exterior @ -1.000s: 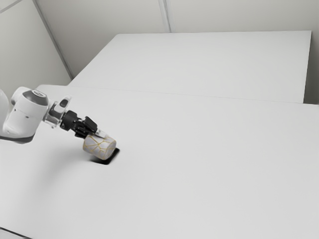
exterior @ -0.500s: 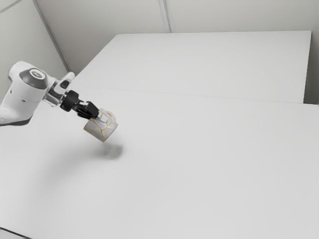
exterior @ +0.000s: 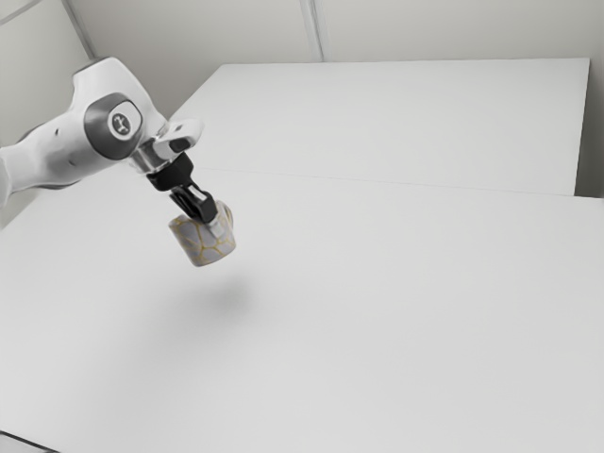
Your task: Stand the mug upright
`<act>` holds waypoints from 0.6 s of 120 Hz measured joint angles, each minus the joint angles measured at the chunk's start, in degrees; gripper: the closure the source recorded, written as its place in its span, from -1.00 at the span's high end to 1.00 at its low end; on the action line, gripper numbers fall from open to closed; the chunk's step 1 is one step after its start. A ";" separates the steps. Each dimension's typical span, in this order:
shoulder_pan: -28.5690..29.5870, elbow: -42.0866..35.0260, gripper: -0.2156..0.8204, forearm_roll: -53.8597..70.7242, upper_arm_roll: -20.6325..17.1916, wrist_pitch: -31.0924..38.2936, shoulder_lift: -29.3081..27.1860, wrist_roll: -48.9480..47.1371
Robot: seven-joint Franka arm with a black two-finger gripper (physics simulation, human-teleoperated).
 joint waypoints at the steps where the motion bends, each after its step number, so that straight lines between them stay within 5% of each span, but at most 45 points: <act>1: -0.23 -0.03 -0.93 0.40 -0.01 0.06 -0.08 -0.38; 72: -5.47 -15.57 -0.93 8.35 -2.12 17.52 -6.00 -19.01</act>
